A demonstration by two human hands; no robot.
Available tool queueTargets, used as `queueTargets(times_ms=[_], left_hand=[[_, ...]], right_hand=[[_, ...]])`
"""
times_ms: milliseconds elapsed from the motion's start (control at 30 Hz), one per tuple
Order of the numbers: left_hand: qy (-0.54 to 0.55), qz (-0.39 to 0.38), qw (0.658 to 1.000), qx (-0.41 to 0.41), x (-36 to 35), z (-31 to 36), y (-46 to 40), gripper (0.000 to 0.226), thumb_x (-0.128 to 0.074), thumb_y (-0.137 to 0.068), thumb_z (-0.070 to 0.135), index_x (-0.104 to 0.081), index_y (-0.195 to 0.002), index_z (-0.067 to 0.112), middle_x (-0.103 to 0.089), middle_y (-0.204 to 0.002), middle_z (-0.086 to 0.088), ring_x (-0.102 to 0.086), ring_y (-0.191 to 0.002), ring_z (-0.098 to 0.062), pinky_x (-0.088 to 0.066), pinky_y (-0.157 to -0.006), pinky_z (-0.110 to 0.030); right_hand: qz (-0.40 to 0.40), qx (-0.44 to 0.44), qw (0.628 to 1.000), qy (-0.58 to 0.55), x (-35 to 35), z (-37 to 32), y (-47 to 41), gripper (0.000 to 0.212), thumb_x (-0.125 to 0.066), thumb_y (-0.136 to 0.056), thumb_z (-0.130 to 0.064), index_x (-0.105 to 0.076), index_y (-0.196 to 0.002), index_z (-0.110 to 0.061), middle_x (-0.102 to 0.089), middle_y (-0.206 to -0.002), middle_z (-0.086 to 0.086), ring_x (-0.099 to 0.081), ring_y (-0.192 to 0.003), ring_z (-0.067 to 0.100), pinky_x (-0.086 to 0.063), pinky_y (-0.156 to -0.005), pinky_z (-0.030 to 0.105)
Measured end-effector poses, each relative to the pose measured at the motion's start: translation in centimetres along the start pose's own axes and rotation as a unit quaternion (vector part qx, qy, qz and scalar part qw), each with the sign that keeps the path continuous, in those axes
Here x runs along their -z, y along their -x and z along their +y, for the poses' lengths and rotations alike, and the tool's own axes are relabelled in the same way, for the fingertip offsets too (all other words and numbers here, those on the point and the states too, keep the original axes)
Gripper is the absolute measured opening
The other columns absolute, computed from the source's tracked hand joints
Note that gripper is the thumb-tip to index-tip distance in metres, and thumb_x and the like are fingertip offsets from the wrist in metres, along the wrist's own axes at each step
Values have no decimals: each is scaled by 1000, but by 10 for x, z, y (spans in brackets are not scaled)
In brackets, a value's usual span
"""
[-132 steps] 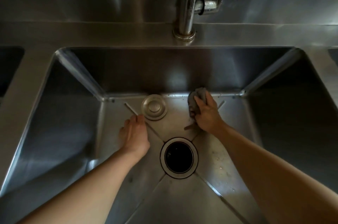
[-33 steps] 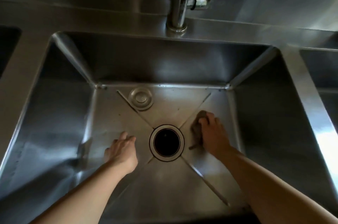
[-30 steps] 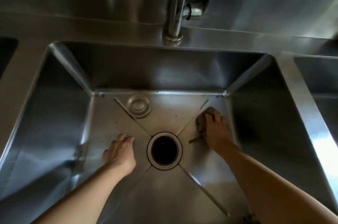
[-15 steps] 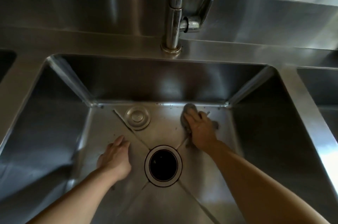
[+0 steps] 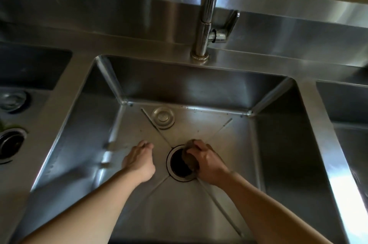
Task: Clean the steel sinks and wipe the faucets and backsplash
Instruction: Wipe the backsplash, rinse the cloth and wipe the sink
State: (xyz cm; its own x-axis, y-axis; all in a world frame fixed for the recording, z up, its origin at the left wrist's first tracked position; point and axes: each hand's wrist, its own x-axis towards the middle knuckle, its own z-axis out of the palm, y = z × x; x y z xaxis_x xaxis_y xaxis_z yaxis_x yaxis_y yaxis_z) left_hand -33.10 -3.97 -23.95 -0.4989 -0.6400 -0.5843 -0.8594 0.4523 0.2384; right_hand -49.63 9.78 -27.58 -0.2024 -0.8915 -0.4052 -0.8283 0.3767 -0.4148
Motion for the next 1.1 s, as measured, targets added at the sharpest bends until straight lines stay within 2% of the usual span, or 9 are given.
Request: queueTargets(times_ms=[67, 200, 333, 633, 833, 933, 1100], left_hand=[[7, 0, 1000, 5, 5, 1, 11, 60, -54, -89, 12, -32, -144, 22, -30, -149, 5, -33, -136, -17, -35, -108, -32], [21, 12, 1000, 13, 18, -1, 33, 58, -52, -90, 12, -32, -144, 24, -32, -150, 5, -36, -135, -17, -37, -106, -30], [26, 17, 999, 31, 29, -7, 55, 59, -53, -89, 14, -33, -143, 27, -36, -149, 5, -42, -132, -18, -40, -103, -30], [47, 37, 997, 41, 49, -11, 106, 56, -54, -89, 10, -37, -141, 25, -43, -146, 2, -46, -128, -21, -43, -102, -32], [59, 31, 997, 36, 60, -24, 134, 56, -55, -90, 12, -36, -141, 26, -43, -144, 2, -48, -126, -21, -45, -99, -32], [64, 46, 996, 29, 73, -35, 143, 56, -56, -90, 14, -36, -141, 25, -44, -144, 2, -49, -125, -20, -47, -96, -32], [70, 86, 994, -2, 108, -57, 159, 51, -58, -88, 19, -42, -136, 24, -48, -140, 2, -49, -125, -20, -42, -101, -31]], right_hand=[[-7, -21, 1000, -13, 2, -6, 8, 46, -68, -80, -19, -59, -124, -22, -47, -132, 3, -50, -114, 29, -47, -95, 33], [76, -103, 989, -77, 14, -15, 27, 44, -67, -78, -19, -59, -122, -21, -56, -125, 3, -54, -110, 30, -49, -88, 34], [97, -137, 980, -107, 34, -16, 49, 49, -64, -74, -7, -60, -121, -20, -56, -122, 5, -55, -108, 31, -49, -87, 35], [97, -124, 982, -105, 86, -48, 84, 45, -66, -79, -12, -58, -123, -17, -54, -122, 8, -57, -107, 30, -47, -94, 38], [95, -109, 985, -95, 106, -78, 92, 55, -73, -73, -12, -55, -125, -17, -53, -124, 6, -55, -106, 26, -48, -92, 38], [91, -116, 986, -82, 114, -98, 90, 61, -77, -72, -17, -51, -128, -19, -50, -124, 3, -54, -106, 24, -49, -91, 35], [111, -114, 985, -59, 122, -138, 84, 58, -74, -76, -20, -49, -129, -23, -50, -126, 2, -55, -106, 24, -50, -91, 36]])
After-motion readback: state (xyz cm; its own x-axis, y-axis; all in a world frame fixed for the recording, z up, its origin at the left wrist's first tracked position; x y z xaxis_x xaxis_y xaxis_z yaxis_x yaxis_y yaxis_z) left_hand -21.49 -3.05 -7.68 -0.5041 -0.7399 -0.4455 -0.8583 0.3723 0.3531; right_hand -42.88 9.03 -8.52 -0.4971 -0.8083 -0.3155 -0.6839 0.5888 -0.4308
